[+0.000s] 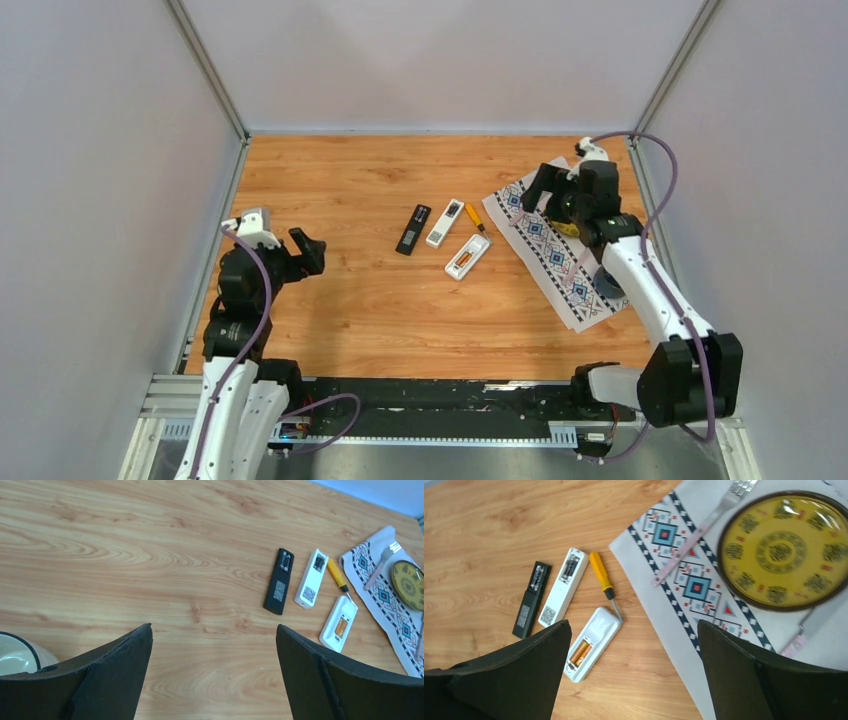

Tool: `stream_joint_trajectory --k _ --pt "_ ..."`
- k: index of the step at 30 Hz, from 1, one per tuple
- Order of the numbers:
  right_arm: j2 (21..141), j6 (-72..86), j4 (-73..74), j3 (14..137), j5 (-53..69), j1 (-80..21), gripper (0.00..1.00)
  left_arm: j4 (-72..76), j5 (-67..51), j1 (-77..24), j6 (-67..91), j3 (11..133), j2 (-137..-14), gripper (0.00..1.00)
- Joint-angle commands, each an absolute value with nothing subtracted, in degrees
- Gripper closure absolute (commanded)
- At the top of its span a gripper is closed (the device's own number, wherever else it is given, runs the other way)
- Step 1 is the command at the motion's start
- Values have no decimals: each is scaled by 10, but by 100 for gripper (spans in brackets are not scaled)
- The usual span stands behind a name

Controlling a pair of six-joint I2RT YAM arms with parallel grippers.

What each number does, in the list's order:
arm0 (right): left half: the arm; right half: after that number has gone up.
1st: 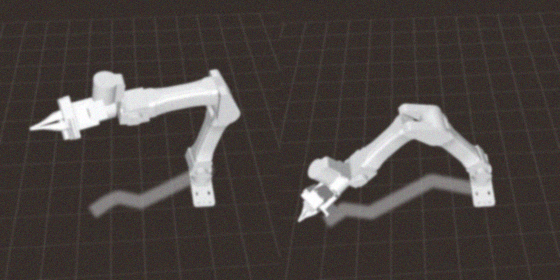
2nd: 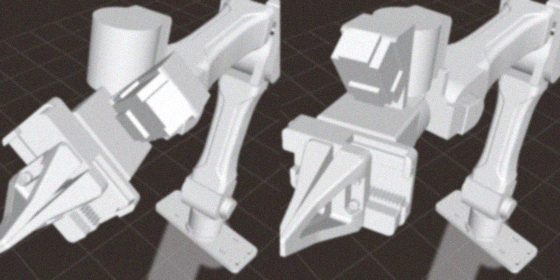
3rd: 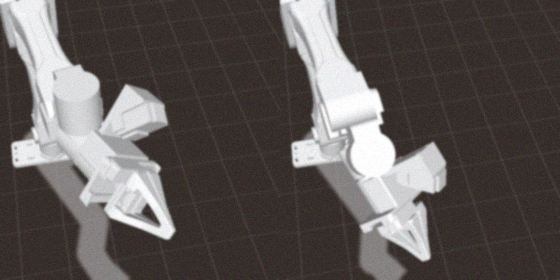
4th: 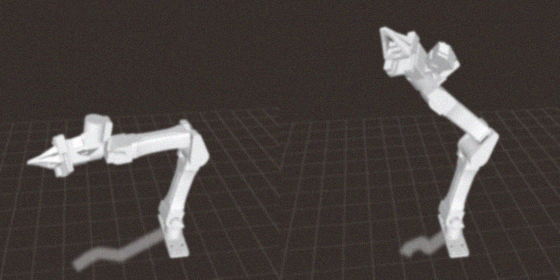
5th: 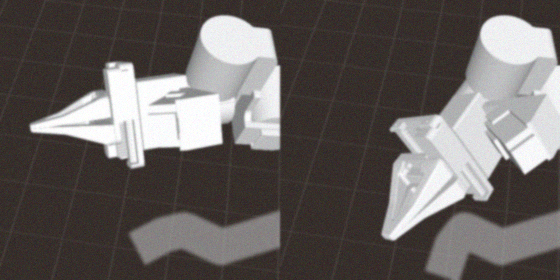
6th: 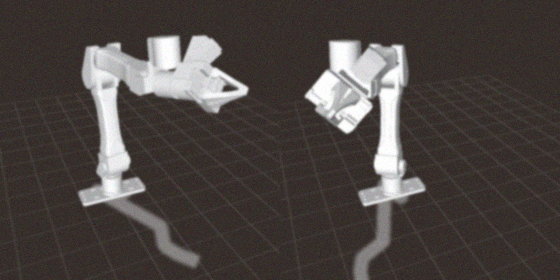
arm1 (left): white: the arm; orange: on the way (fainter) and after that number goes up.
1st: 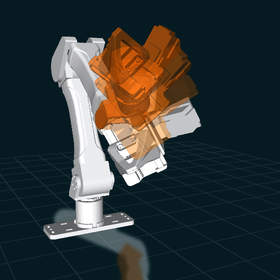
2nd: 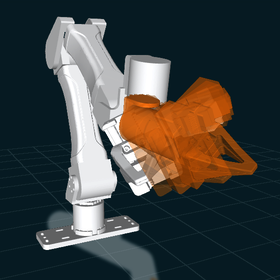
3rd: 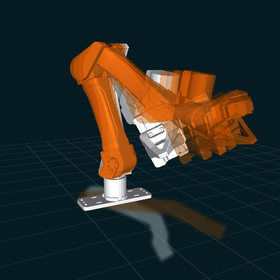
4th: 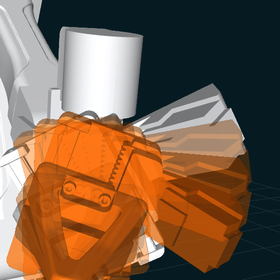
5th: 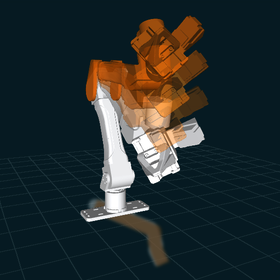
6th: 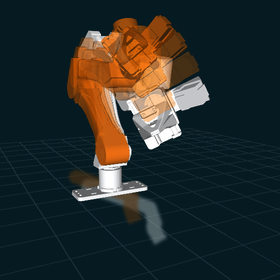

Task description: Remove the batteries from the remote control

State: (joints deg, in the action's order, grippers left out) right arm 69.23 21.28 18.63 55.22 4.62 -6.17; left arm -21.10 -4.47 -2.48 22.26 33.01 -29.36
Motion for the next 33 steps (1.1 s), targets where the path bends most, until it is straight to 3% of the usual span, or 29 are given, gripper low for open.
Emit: stream_joint_trajectory --k 1,9,13,15,18,23,33 --pt "767 150 218 633 46 -128 0 -229 -88 -22 222 353 -310 1" --pt "991 97 227 782 88 -197 1 -224 -203 -23 203 373 -401 1" --pt "1148 90 319 916 91 -204 16 -209 -236 -23 204 357 -417 1" --pt "1192 89 351 995 76 -208 28 -207 -236 -23 203 352 -420 1" --pt "1253 76 404 1068 40 -220 37 -214 -227 -23 200 355 -424 1" --pt "1285 64 416 1081 1 -228 41 -208 -216 -23 189 370 -451 1" --pt "1333 65 439 1089 1 -230 69 -204 -229 -23 185 400 -500 3"
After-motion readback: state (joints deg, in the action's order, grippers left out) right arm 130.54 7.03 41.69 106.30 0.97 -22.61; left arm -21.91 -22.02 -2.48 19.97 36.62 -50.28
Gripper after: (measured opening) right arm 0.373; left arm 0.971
